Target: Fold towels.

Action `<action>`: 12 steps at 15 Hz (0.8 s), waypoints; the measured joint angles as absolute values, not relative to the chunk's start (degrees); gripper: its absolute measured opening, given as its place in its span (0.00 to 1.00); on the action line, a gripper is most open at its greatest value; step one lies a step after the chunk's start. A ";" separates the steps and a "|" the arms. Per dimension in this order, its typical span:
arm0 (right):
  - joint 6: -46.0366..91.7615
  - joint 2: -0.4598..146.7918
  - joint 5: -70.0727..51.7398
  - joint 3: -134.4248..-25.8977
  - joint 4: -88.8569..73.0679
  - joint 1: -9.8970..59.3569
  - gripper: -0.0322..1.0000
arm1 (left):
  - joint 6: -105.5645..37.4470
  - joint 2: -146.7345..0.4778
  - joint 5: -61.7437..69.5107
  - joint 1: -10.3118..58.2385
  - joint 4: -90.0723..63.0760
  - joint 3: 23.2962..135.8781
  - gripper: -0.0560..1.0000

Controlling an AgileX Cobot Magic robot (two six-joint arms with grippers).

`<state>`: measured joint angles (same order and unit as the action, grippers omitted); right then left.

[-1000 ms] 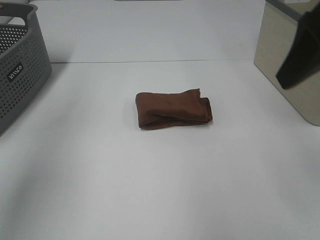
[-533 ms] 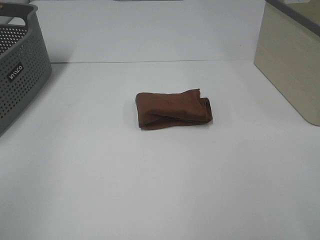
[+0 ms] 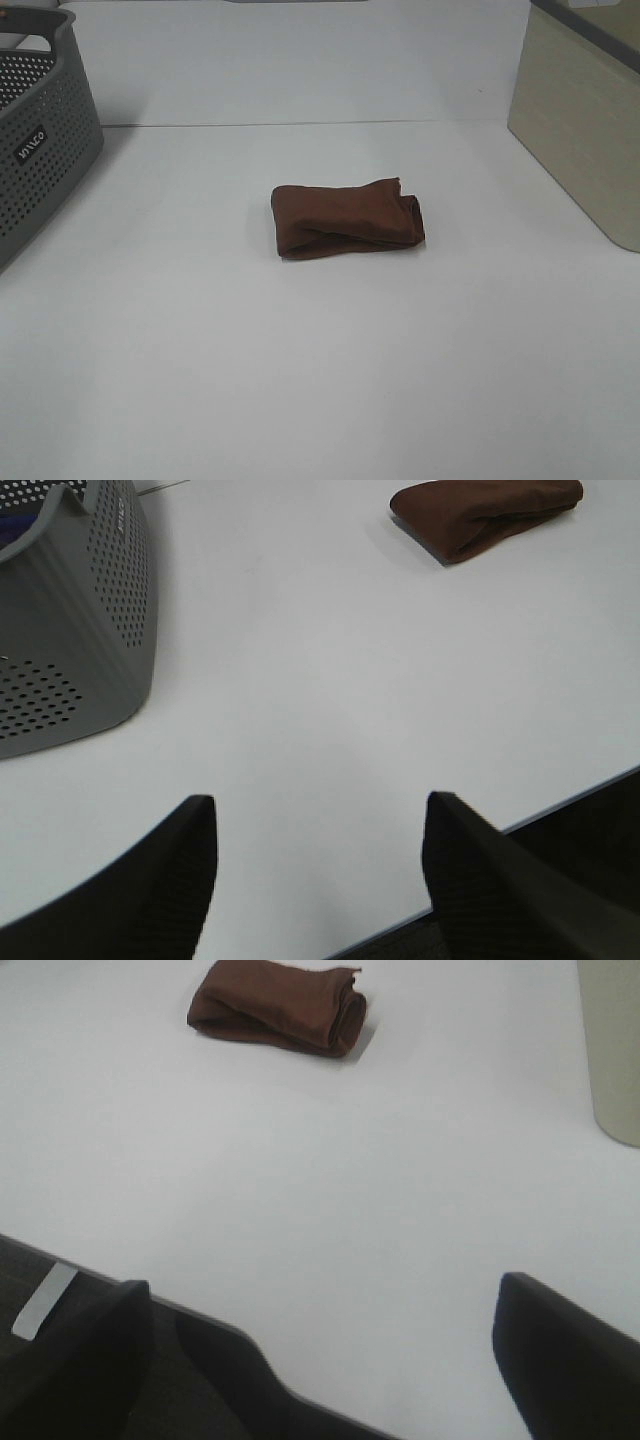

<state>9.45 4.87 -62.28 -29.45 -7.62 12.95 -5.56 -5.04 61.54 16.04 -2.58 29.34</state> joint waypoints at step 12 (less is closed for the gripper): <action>9.51 2.69 -61.48 -29.05 -7.62 12.95 0.87 | -9.74 -5.04 60.62 16.04 -5.44 28.65 0.61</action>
<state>9.51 2.69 -61.48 -29.05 -7.62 12.95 -9.74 -5.04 60.62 16.04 -5.44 28.65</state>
